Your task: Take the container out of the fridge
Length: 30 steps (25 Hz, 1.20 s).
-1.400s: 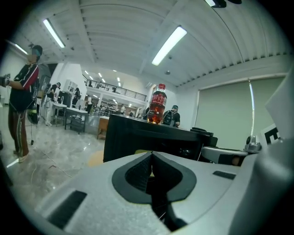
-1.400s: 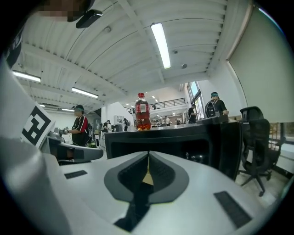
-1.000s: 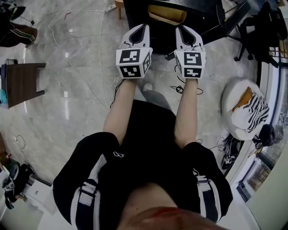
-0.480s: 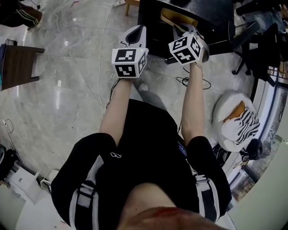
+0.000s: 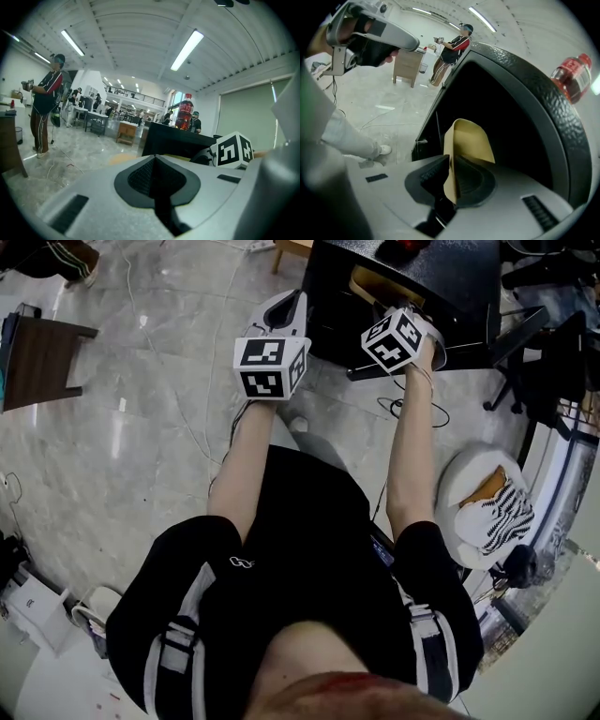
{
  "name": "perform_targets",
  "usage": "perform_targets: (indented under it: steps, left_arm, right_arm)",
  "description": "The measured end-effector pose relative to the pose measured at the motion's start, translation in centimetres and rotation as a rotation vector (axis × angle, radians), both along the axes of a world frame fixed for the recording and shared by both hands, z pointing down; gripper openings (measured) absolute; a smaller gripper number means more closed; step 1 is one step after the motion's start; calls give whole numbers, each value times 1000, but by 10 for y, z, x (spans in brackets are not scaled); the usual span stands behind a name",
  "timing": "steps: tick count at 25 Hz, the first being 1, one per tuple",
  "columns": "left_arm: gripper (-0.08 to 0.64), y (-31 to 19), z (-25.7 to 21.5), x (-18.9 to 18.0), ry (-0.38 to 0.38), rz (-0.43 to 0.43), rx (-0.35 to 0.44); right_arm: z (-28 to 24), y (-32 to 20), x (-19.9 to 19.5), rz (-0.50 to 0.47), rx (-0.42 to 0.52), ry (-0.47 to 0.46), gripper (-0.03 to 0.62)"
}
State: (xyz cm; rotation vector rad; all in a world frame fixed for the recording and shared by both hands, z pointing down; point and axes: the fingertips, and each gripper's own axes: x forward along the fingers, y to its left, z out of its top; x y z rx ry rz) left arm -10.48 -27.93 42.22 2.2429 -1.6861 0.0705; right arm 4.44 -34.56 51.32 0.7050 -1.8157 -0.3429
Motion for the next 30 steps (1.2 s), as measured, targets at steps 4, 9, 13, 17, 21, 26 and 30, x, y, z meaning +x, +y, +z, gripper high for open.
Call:
perform_targets:
  steps: [4,9,13,17,21,26,30]
  left_arm:
    - [8,2,0,6,-2,12,1]
    - [8,7,-2,13,0,25,4]
    - [8,18,-3,28,-6,51,5]
    - [8,29,-10,47,-14,89,24]
    - [8,41,-17,67,-23,128,40]
    - [8,50,-29,86,-36,172,68]
    - [8,57,-33,99,-42,190,83]
  right_arm:
    - [2,5,0,-1,-6,-13,15]
    - [-15,27,-7,36,-3,-160,15]
    - [-30,57,-9,102,-13,-359,14]
    - [-43,85,-2,185,-21,-552,15]
    - [-55,106,10,274,-26,-842,14]
    - [-74,125,34,369,10,-1103,14]
    - [-97,138,54,390,45,-1330,14]
